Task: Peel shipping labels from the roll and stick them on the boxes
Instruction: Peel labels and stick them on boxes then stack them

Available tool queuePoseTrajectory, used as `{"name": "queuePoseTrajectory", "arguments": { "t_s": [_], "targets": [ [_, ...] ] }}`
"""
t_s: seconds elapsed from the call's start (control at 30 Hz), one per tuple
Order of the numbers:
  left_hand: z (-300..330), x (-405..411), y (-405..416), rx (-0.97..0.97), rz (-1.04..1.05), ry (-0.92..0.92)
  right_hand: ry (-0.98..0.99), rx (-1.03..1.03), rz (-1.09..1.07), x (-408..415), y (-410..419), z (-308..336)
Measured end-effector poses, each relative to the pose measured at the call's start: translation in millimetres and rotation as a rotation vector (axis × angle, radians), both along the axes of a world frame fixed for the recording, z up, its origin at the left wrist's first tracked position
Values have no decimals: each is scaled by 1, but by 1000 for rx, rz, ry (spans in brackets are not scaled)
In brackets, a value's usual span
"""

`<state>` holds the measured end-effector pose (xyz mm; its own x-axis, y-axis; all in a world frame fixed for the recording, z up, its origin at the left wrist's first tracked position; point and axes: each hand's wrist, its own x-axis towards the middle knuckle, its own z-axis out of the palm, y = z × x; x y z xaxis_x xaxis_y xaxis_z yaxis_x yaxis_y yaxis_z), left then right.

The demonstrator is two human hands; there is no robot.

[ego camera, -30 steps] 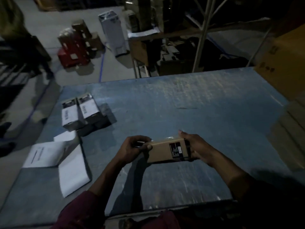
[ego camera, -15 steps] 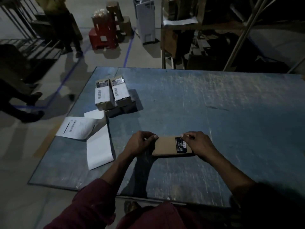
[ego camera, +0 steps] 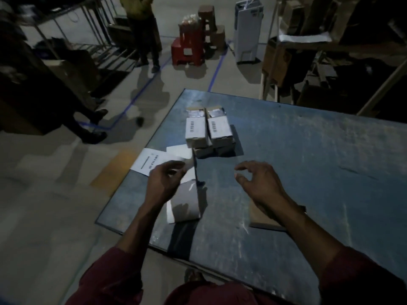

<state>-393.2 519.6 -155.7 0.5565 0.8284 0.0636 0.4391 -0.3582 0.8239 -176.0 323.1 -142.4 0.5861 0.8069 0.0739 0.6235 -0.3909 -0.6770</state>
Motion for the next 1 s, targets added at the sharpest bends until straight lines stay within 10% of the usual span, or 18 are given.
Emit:
{"name": "queuePoseTrajectory", "arguments": {
  "t_s": [0.43,1.0],
  "targets": [
    [-22,-64,90,-55,238,4,-11,-379,343,-50,187,-14],
    [-19,-35,85,550,144,140,335,19,307,-67,189,-1]
  ]
}}
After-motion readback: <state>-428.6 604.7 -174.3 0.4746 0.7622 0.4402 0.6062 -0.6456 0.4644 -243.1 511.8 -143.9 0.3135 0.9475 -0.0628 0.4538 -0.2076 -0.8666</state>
